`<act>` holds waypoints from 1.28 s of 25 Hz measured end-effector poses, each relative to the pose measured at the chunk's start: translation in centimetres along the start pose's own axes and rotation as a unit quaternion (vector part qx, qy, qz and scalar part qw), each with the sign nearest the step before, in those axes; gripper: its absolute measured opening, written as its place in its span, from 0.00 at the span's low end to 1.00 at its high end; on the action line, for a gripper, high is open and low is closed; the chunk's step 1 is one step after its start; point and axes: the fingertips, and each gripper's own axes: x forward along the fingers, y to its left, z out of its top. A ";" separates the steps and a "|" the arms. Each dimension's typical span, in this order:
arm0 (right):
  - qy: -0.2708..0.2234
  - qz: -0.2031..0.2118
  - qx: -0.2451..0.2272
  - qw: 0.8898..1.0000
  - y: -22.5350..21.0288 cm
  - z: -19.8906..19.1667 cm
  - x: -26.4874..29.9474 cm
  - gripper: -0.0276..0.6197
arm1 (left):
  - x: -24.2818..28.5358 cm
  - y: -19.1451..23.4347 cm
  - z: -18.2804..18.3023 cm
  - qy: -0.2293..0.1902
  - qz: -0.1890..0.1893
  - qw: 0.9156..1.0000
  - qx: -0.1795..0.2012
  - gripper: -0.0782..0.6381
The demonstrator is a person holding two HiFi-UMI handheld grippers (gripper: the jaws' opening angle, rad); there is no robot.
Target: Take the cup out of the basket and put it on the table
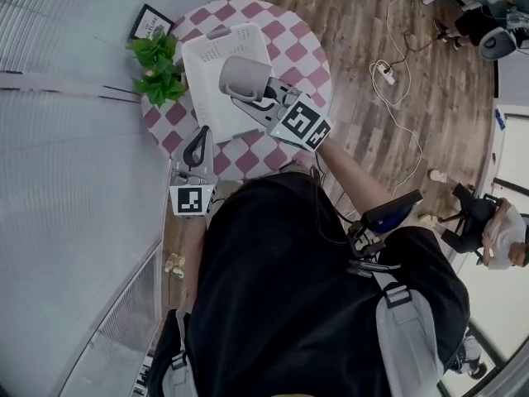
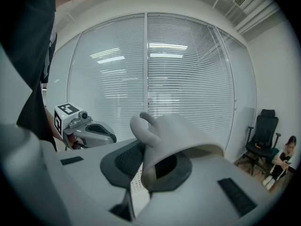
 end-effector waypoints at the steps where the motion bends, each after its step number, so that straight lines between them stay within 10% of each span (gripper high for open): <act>1: -0.002 -0.006 0.001 1.000 -0.2 0.0 -0.3 0.11 | 0.2 -0.2 -0.1 -0.002 -0.005 1.000 0.002 0.12; 32: -0.083 -0.067 -0.018 0.994 1.3 -1.4 -4.8 0.11 | 1.7 -2.5 1.4 -0.042 -0.053 0.998 0.003 0.12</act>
